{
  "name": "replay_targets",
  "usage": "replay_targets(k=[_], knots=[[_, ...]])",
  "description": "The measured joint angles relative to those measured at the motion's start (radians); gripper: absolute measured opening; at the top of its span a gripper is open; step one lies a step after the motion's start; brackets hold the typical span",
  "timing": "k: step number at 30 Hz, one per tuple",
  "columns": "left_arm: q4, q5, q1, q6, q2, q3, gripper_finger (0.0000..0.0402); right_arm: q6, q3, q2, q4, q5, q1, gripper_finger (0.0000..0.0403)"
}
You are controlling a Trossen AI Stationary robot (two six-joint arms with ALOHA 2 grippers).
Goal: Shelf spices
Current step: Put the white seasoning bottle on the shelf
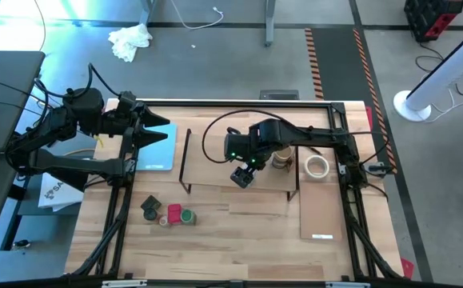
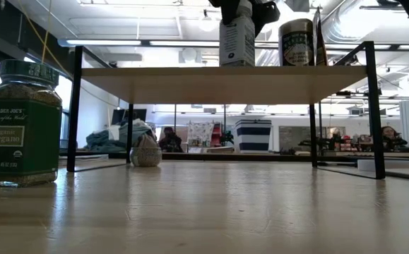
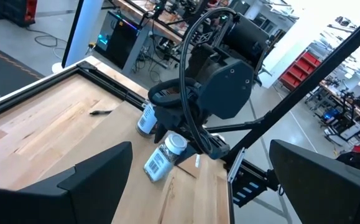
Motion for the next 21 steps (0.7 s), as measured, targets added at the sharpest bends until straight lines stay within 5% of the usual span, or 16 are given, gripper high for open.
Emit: replay_targets(k=[21], knots=[[-0.007,0.0,0.0,0.001,0.0,0.0,0.0376,-0.096,0.0,0.0,0.0,0.19,-0.037,0.0248]])
